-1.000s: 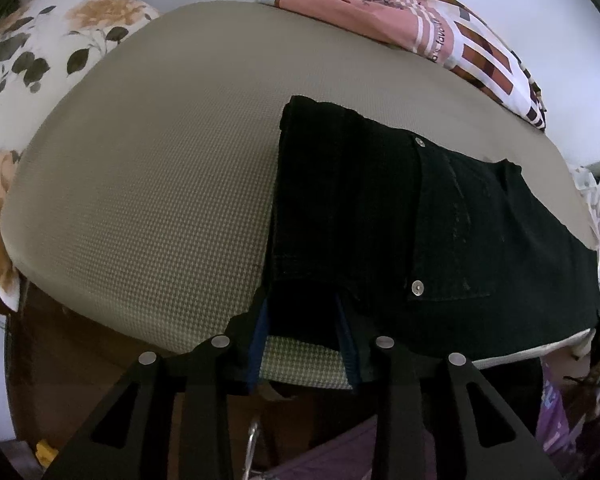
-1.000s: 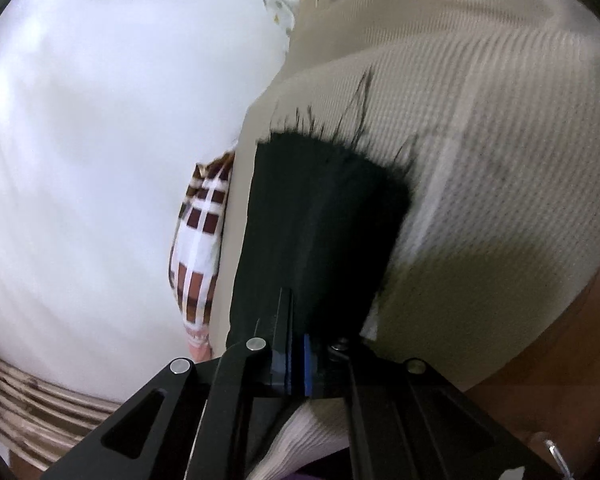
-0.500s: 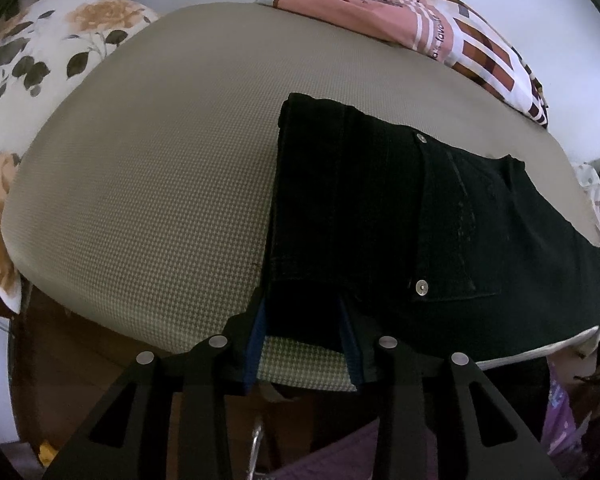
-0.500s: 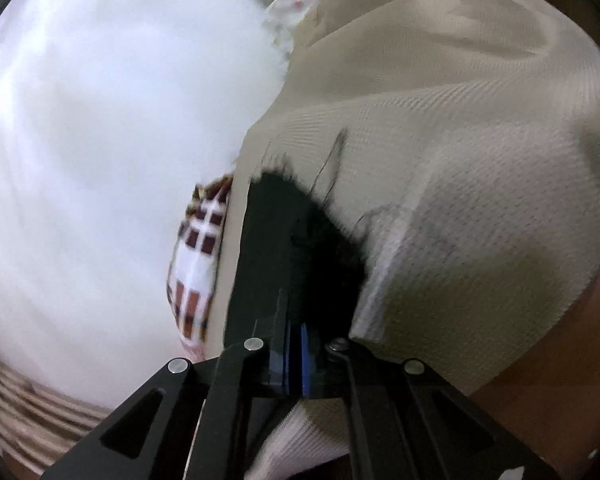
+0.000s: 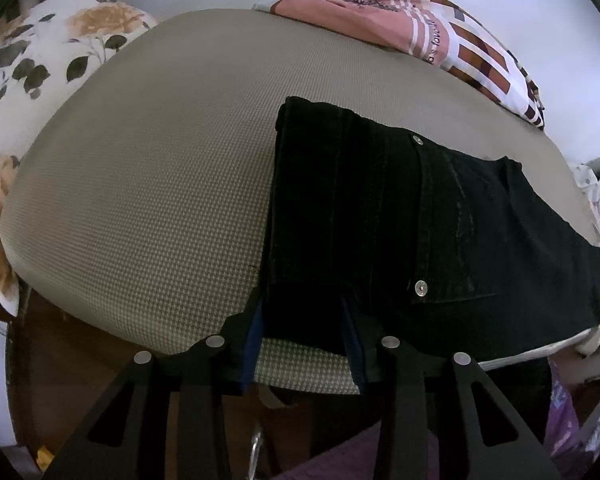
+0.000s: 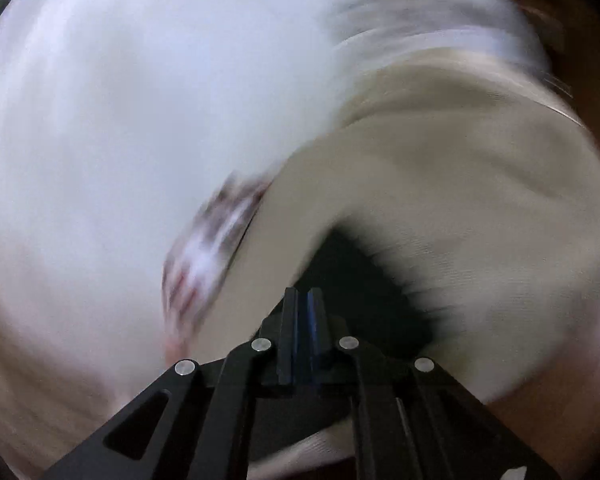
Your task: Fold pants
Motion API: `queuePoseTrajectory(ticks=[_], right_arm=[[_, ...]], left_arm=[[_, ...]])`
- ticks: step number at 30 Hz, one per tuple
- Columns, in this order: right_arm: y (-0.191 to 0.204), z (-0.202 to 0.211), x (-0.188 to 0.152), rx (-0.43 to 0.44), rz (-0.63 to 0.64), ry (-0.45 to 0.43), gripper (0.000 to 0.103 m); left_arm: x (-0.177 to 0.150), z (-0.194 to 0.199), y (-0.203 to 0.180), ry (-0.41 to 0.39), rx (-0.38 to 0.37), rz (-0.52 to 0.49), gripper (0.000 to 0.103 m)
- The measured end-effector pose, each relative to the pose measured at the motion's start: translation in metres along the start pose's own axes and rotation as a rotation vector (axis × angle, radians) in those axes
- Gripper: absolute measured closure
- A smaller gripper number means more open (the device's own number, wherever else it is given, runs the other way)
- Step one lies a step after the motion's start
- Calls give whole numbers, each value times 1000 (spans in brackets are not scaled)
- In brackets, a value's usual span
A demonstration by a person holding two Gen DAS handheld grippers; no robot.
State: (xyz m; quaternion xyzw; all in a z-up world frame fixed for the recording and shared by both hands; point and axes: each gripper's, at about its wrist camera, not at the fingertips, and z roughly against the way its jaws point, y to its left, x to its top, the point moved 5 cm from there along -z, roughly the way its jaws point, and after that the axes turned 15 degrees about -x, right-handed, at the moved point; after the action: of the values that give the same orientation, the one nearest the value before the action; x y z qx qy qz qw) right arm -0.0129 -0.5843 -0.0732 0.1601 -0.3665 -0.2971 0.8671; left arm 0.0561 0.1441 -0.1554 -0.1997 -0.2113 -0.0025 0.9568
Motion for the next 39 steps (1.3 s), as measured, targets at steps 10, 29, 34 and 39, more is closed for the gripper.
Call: queuePoseTrajectory(ticks=[10,29,34,39], right_arm=[[301,-162,-123,203,830,263,51],[349,-265,-171,172,1059,465,71],[358,-272,-178,187,1164,497,85],[361,-272,-172,153,1129,427,96]], left_arm=[[-2,-1,6,-16,-28,22,60],[1,-4,17,-35,-75,84,52],[-1,-4,14,-39,-67,81,52],[1,-1,10,-56,-32,42,52]])
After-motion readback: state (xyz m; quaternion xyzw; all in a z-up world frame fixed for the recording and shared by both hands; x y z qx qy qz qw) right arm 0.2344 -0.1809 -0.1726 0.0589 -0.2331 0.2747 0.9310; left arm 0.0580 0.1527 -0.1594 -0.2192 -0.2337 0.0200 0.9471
